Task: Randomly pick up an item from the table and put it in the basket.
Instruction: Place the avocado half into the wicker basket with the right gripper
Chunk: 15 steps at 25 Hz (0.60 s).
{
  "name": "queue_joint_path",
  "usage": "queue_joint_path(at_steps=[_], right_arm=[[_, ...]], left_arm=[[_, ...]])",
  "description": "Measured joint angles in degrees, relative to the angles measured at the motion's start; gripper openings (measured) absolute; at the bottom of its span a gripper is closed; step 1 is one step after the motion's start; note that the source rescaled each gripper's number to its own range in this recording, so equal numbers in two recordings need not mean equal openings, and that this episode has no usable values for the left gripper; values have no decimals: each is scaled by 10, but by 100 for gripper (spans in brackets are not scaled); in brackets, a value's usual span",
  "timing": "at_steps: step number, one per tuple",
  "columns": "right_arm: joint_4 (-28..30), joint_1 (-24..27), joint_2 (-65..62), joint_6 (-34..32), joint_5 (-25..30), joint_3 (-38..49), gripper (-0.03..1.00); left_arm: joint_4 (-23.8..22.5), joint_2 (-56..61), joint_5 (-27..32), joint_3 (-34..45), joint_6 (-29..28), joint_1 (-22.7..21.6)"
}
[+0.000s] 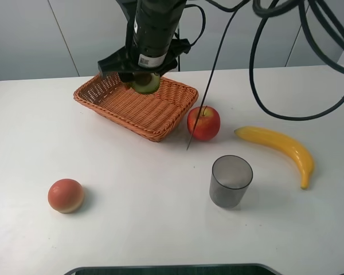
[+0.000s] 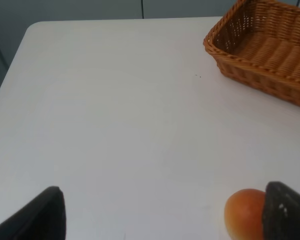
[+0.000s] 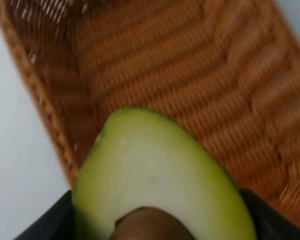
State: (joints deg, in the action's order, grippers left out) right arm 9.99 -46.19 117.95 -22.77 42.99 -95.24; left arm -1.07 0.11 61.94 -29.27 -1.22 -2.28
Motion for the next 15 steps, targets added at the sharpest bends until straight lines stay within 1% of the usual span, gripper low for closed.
queue_joint_path(at_steps=[4,8,11,15], right_arm=[[33,9,31,-1,-56,0,0],[55,10,62,-1,-98,0,0],[59,10,81,-2,-116,0,0],[61,10,97,-2,-121,0,0]], left_arm=[[0,0,0,0,0,0],[0,0,0,0,0,0],[0,0,0,0,0,0],[0,0,0,0,0,0]])
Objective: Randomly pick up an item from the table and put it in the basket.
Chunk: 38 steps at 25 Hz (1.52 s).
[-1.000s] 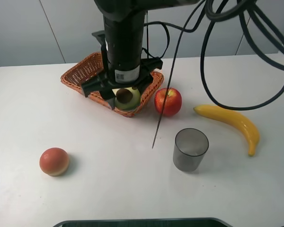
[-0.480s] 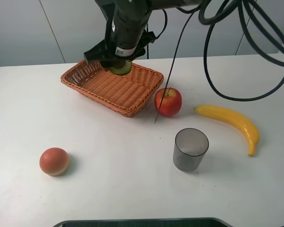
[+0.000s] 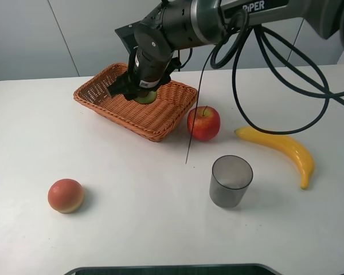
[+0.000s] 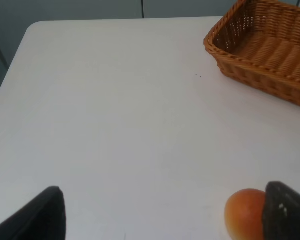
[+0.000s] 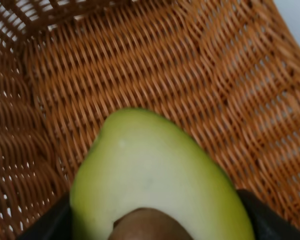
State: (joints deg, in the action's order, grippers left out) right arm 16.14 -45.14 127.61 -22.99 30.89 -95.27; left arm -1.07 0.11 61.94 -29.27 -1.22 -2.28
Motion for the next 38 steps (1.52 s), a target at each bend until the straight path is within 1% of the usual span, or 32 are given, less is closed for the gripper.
queue_joint_path(at_steps=[5,6,7,9,10,11,13,18,24,28,30,34,38], right_arm=[[10,0,7,-1,0,0,0],[10,0,7,-3,0,0,8],[10,0,7,-4,0,0,27],[10,0,7,-4,0,0,79],[10,0,7,-5,0,0,88],[10,0,7,-5,0,0,93],[10,0,7,-5,2,0,96],[10,0,-3,-5,30,0,97],[-20,3,-48,-5,112,1,97],[-50,30,-102,-1,165,25,97],[-66,47,-135,1,179,54,97],[-107,87,-212,1,184,135,97],[-126,146,-298,3,187,234,97]], left_arm=[[0,0,0,0,0,0],[0,0,0,0,0,0],[0,0,0,0,0,0],[0,0,0,0,0,0],[0,0,0,0,0,0],[0,0,0,0,0,0],[0,0,0,0,0,0],[0,0,0,0,2,0],[0,0,0,0,3,0],[0,0,0,0,3,0],[0,0,0,0,3,0],[0,0,0,0,3,0],[0,0,0,0,3,0]])
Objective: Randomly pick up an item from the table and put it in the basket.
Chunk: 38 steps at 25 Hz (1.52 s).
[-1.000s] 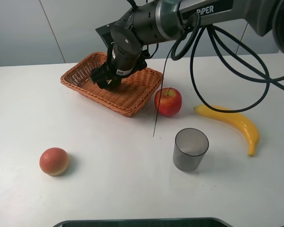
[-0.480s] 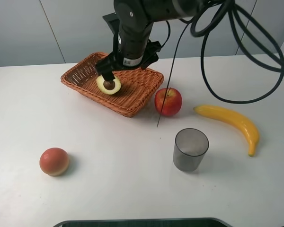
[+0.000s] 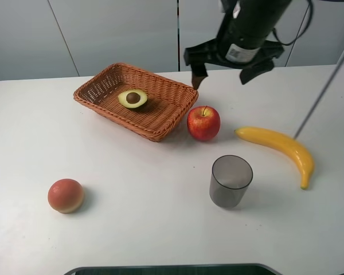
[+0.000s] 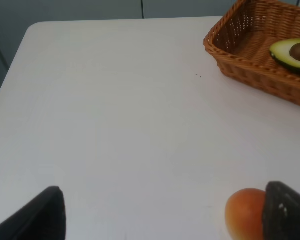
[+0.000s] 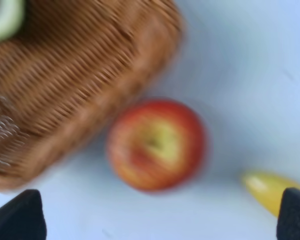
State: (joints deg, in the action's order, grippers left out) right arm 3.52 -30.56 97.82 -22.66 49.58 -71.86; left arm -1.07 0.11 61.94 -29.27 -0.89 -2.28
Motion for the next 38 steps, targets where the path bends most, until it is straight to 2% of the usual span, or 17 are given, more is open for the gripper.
queue_joint_path(at_steps=[7,11,21,28,38], right_arm=[[-3,114,-191,1,1,165,97],[-4,150,-313,28,13,225,97],[-10,153,-559,83,91,264,97],[23,153,-658,95,155,299,97],[55,153,-812,98,140,412,97]], left_arm=[[0,0,0,0,0,0],[0,0,0,0,0,0],[0,0,0,0,0,0],[0,0,0,0,0,0],[0,0,0,0,0,0]])
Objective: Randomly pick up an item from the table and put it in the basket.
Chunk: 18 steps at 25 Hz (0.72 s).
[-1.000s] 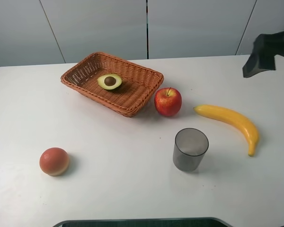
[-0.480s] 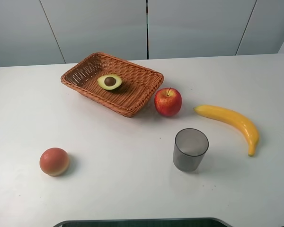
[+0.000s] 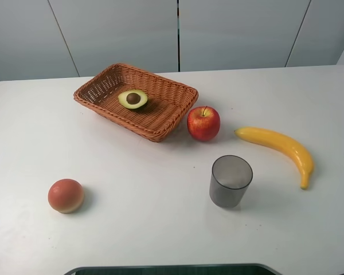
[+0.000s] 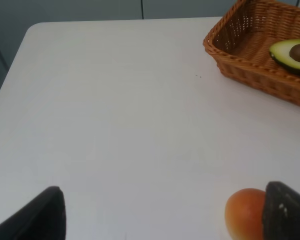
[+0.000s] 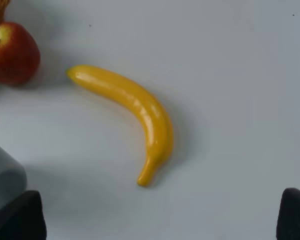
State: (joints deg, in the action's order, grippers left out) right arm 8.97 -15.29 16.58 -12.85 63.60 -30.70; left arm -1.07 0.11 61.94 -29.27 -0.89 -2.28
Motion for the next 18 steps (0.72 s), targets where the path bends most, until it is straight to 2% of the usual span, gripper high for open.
queue_joint_path(at_steps=[12,18], right_arm=[[9,0,-74,8,0,12,99],[-7,0,-96,9,0,12,99]], left_arm=[[0,0,0,0,0,0],[0,0,0,0,0,0]])
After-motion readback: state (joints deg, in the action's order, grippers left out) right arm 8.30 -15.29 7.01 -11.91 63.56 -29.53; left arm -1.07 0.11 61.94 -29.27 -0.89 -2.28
